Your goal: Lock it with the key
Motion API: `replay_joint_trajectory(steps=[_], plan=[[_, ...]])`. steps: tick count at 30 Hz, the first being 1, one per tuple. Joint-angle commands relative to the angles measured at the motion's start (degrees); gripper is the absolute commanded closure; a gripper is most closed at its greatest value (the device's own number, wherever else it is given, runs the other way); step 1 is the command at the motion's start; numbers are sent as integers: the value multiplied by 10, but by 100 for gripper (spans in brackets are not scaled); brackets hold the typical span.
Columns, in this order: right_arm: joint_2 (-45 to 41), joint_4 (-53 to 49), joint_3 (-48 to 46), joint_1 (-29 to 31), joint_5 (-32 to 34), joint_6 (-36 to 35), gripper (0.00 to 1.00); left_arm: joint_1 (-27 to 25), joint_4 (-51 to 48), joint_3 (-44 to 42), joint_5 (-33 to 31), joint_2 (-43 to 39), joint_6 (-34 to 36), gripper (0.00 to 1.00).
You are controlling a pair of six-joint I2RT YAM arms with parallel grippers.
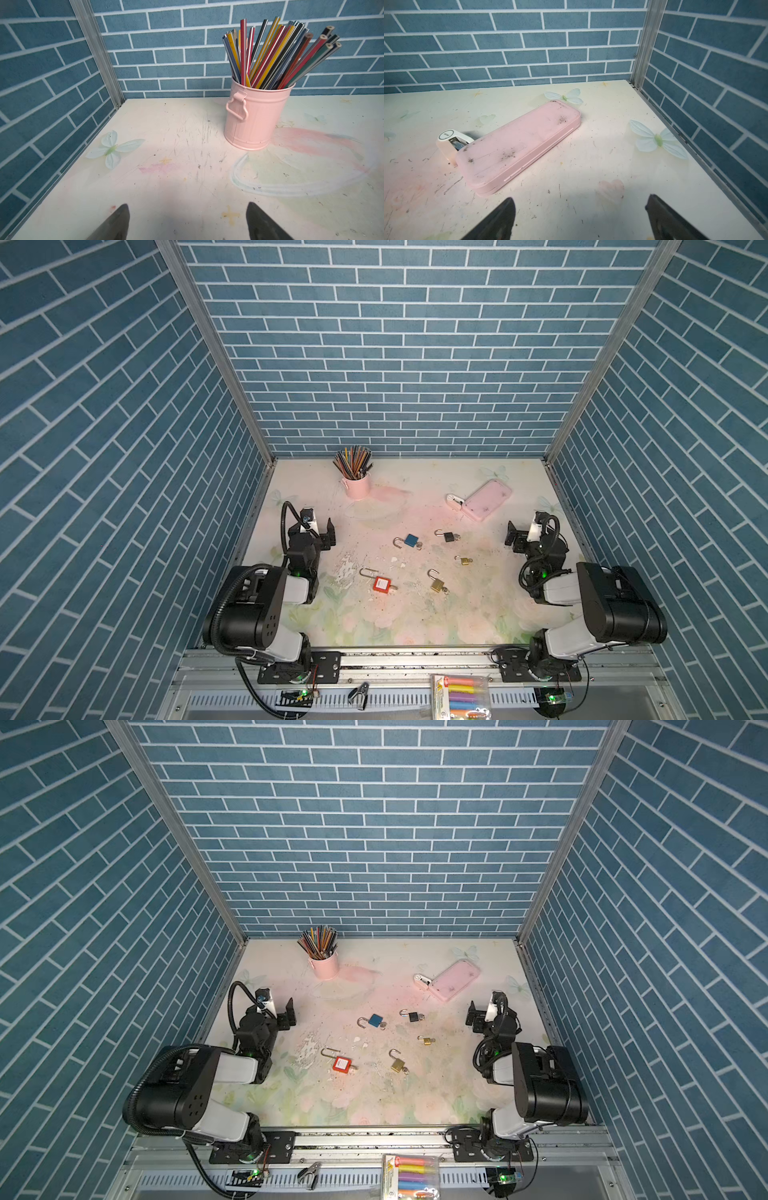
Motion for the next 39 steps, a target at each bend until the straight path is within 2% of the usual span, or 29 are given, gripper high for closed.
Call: replay_joint_trajectory(steps=[1,25,28,31,34,37,39], plan=[[5,19,10,2,-5,-16,1,4,13,8,3,2,6,12],[4,19,9,1,-7,-15,1,4,21,6,-8,1,3,12],[-18,21,5,1,1,-12,1,-18,-86,45,-95,-61,-5,12],[-95,-109,42,1,-2,-15,1,-23,-212,105,-91,-132,-23,12],[-177,-237,108,0,-9,55,1,-19,-328,169,-92,-195,-107,12],[-223,-348,170,-1,17,232,2,-9,-438,214,-124,-243,-278,12],[-236,-392,195,-8,-6,331,2,19,-458,213,-55,-279,-339,12]])
